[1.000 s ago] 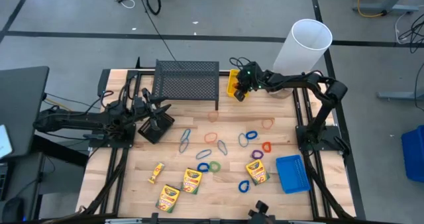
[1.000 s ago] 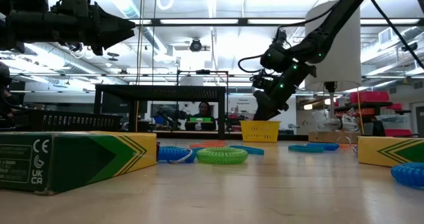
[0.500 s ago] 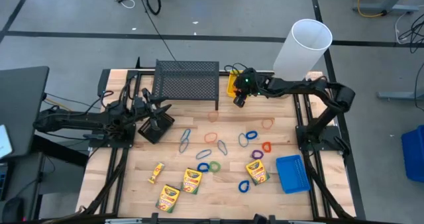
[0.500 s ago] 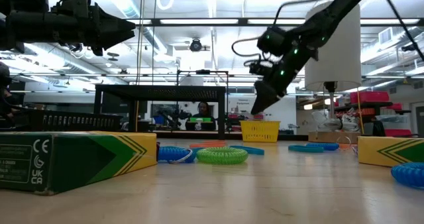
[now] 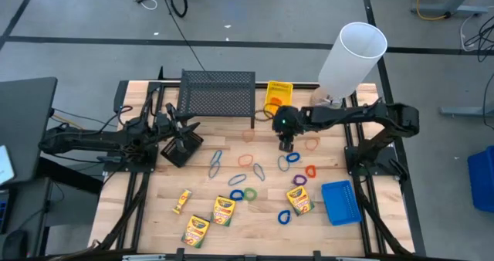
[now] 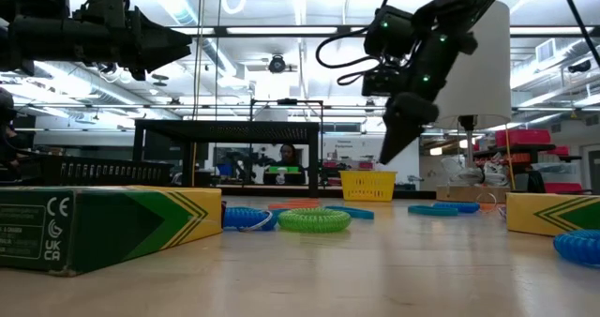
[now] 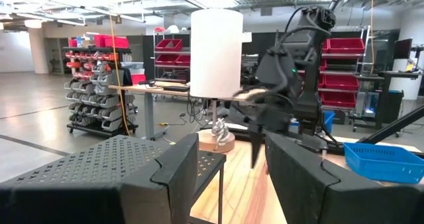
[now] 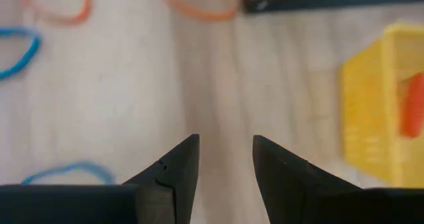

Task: Pick & Place Office Desk Supplies
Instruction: Put the top blue spring keychain into the yellow bin

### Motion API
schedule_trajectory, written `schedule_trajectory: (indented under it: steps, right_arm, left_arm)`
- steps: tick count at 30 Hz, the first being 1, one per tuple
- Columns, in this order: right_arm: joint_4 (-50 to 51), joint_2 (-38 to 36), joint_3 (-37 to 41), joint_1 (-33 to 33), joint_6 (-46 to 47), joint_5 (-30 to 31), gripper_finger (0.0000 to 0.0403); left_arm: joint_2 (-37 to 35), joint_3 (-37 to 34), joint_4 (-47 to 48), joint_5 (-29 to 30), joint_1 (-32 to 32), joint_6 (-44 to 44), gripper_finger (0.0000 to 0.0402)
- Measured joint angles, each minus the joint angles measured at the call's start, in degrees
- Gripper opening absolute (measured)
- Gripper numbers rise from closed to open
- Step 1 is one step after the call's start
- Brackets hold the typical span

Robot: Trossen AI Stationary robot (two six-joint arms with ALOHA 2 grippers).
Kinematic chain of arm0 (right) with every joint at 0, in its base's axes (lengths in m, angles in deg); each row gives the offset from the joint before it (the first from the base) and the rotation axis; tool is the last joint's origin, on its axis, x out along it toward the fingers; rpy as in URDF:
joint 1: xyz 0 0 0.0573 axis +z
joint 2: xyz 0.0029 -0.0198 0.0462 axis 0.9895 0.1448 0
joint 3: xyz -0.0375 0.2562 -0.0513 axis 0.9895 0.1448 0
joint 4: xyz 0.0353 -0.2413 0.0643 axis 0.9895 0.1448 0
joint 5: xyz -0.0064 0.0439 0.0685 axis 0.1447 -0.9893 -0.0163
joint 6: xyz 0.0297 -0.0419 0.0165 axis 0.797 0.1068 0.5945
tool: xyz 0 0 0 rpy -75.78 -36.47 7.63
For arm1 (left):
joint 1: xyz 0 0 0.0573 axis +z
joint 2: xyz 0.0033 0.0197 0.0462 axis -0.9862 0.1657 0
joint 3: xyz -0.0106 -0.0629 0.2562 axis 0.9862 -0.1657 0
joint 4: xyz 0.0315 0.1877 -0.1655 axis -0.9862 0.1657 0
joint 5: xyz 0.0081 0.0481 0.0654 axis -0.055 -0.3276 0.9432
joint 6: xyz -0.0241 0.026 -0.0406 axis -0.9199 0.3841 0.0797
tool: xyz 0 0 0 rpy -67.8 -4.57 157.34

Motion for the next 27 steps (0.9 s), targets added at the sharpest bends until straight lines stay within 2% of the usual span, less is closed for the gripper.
schedule_trajectory:
  steps: [8,12,17,27]
  right_arm:
    - [11.3,0.0,0.0,3.1,3.8,-0.7,0.0149]
    - [15.9,0.1,0.0,4.0,4.0,-3.4,0.0149]
    - [17.1,0.2,0.0,5.2,3.1,-6.7,0.0163]
    - [16.4,0.2,0.0,5.9,2.0,-6.7,0.0212]
  left_arm:
    - [0.0,0.0,0.1,0.0,0.0,0.0,0.0181]
    - [0.0,0.0,0.1,0.0,0.0,0.0,0.0181]
    - [0.0,0.0,0.1,0.0,0.0,0.0,0.0181]
    - [0.0,0.0,0.1,0.0,0.0,0.0,0.0181]
